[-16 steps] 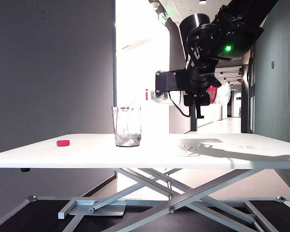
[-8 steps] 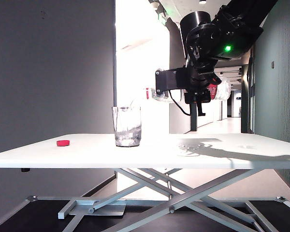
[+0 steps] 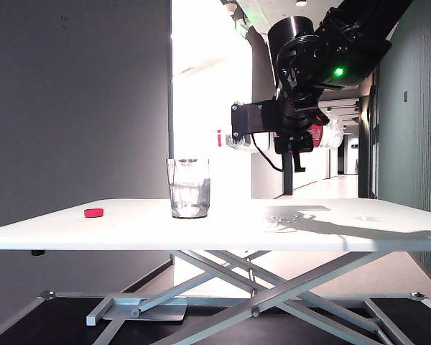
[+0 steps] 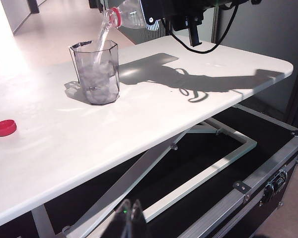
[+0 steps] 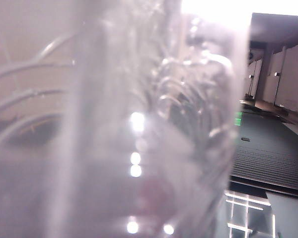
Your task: Pick up the mineral water bottle on the table and pour water into the mug until it's half full.
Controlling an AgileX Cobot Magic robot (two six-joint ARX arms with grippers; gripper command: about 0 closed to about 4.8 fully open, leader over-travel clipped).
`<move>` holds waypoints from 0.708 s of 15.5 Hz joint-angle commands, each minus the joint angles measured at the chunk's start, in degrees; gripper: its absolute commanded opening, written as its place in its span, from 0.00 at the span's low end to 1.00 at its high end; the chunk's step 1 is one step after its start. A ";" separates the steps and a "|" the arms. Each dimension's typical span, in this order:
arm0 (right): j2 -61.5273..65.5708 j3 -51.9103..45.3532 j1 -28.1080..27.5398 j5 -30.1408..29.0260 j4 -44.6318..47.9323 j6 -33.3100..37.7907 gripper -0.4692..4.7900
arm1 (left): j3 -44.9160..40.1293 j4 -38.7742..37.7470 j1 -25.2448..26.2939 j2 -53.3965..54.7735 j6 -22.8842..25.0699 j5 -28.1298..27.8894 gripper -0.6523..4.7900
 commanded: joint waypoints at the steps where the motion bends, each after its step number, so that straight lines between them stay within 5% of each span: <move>1: -1.11 0.72 0.15 -1.62 3.56 6.21 0.41 | 0.04 -0.26 -0.07 0.02 0.02 0.37 0.11; 2: -1.11 0.72 0.15 -1.70 3.52 11.28 0.41 | 0.04 -0.26 -0.07 0.02 0.02 0.37 0.11; 3: -1.11 0.70 0.15 -4.31 1.68 23.87 0.41 | 0.04 -0.26 -0.07 0.02 0.02 0.35 0.11; 7: -1.11 0.63 0.13 -11.43 -3.87 44.61 0.41 | 0.04 -0.28 -0.07 0.02 0.00 0.37 0.11; 9: -1.11 0.61 -0.09 -20.81 -4.81 61.70 0.41 | 0.04 -0.26 -0.07 0.02 -0.02 0.37 0.11; 11: -1.11 0.44 -0.74 -30.05 -3.30 68.91 0.41 | 0.04 -0.26 -0.07 0.02 -0.22 0.37 0.11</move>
